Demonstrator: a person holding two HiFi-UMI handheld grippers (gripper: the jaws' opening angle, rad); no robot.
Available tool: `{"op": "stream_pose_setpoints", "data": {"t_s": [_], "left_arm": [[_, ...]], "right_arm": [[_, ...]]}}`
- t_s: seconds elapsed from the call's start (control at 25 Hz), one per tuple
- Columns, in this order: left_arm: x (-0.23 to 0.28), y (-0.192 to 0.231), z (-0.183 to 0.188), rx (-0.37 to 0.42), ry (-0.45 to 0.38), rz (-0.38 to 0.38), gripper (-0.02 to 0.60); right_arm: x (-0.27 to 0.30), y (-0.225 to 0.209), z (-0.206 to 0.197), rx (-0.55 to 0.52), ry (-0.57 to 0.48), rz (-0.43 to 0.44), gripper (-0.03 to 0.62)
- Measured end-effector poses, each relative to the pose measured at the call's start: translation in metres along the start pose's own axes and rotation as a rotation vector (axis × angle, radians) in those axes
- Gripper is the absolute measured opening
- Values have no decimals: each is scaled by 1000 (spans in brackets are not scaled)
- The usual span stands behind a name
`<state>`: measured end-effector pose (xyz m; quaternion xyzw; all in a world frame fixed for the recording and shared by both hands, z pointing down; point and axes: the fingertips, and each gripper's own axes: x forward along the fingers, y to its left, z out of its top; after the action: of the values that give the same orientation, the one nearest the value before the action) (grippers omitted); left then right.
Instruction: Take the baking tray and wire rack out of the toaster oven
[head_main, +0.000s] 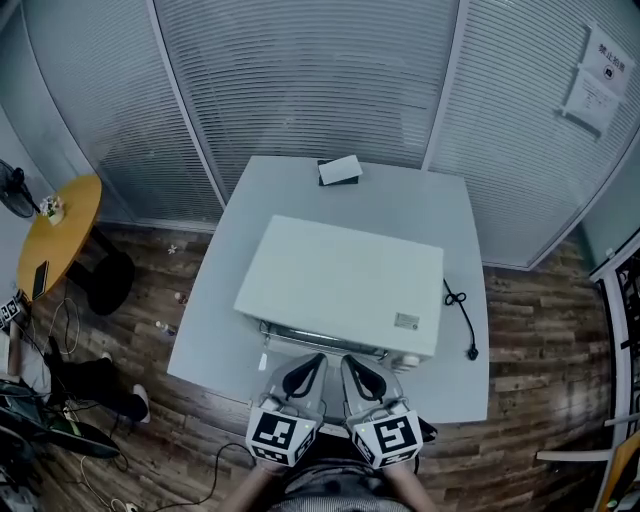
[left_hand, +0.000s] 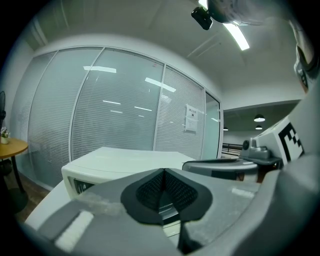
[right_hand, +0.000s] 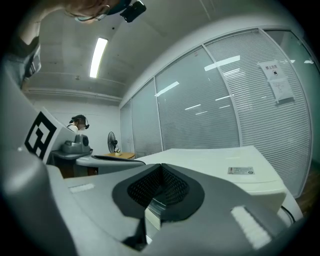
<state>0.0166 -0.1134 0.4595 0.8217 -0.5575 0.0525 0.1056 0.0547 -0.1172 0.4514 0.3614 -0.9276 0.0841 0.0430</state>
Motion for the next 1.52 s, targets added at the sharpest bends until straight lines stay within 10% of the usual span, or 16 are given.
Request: {"op": "stream_pose_setpoints", "data": {"t_s": [1.52], "left_arm": [[32, 59, -136, -43, 303, -245, 0]], "right_arm": [[30, -29, -140, 219, 297, -312, 0]]}}
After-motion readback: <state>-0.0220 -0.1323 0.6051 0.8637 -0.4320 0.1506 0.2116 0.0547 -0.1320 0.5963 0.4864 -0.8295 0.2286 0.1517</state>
